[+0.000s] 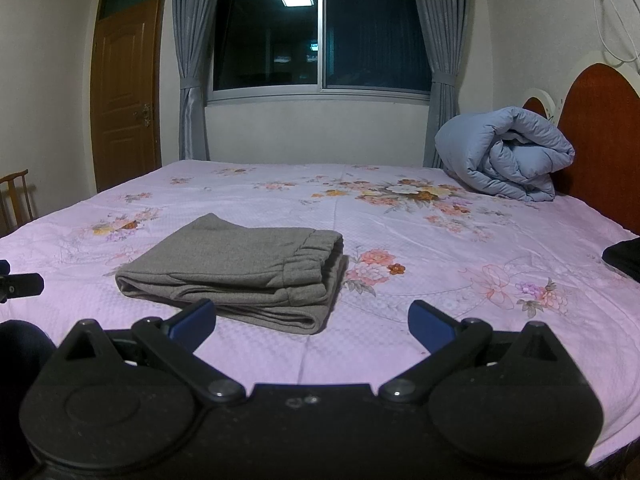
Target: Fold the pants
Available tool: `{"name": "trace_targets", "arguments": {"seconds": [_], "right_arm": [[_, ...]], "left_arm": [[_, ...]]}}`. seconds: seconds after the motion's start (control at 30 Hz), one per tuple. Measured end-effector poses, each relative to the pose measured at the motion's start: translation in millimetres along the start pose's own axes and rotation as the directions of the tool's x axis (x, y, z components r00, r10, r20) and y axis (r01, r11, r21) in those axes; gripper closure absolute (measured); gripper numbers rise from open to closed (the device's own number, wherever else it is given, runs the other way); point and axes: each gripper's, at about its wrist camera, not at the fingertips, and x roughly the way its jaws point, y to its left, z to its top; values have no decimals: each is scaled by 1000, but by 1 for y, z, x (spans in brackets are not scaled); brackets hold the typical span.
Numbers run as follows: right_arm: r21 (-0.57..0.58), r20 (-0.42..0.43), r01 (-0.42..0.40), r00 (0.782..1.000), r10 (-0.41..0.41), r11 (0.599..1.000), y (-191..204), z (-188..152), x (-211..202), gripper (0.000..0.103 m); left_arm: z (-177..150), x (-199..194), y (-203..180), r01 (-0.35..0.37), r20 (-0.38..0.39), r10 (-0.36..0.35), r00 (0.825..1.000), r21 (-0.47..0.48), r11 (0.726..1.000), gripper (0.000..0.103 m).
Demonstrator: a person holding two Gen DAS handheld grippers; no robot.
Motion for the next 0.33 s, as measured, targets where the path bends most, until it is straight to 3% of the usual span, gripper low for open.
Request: {"name": "trace_targets", "arguments": {"seconds": [0.33], "right_arm": [[-1,0,0,1000,0,1000,0,0,0,6]], "left_arm": [[0,-6,-3,-11,44,11,999,-1,1000,0]]}}
